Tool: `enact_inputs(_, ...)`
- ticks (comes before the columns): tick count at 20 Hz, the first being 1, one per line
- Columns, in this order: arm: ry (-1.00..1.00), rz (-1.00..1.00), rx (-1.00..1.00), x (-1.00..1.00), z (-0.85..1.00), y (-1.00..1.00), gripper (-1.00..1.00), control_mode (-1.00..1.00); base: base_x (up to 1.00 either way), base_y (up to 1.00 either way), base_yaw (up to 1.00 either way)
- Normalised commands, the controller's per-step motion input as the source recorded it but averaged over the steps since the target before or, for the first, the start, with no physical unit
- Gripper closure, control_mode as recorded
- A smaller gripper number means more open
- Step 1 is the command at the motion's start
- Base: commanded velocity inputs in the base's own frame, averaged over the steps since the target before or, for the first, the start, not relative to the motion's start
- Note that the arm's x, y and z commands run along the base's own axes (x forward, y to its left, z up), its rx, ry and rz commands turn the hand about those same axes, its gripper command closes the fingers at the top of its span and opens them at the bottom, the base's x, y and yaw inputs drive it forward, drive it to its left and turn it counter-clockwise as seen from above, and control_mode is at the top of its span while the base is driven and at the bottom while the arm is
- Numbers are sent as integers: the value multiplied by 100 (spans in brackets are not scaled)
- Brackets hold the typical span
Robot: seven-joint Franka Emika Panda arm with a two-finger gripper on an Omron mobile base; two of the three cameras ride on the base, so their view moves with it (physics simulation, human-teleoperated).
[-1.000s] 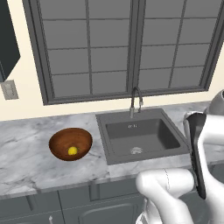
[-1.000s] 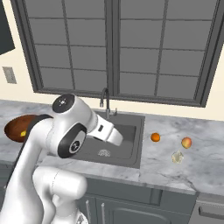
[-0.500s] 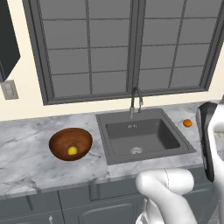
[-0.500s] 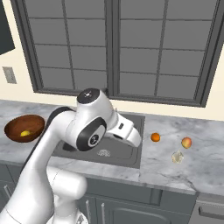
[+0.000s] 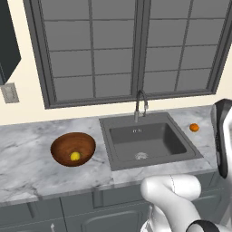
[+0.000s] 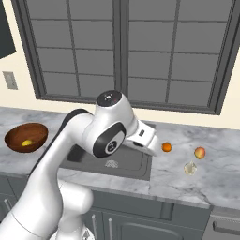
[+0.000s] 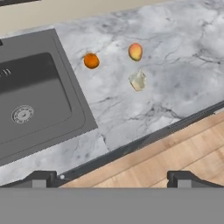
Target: There is a mixed pile of frozen fruits and vegetables on the counter. Locate all the frozen vegetables and place the items in a bowl on the counter. Take all the frozen fruits and defrost them in a running sink.
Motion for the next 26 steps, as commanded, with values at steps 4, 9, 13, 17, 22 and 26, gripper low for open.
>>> enact_inputs(4, -1, 0, -2, 0, -2, -28, -100, -100, 0, 0, 0)
enact_inputs(9, -1, 0, 0, 0, -3, -29, -100, -100, 0, 0, 0)
enact_inputs(13, -1, 0, 0, 0, -14, -22, -100, -100, 0, 0, 0)
enact_inputs(17, 0, 0, 0, 0, -16, -18, -100, -100, 0, 0, 0)
enact_inputs(22, 0, 0, 0, 0, -3, -16, -100, -100, 0, 0, 0)
enact_inputs(26, 0, 0, 0, 1, 0, -14, -100, -100, 0, 0, 0)
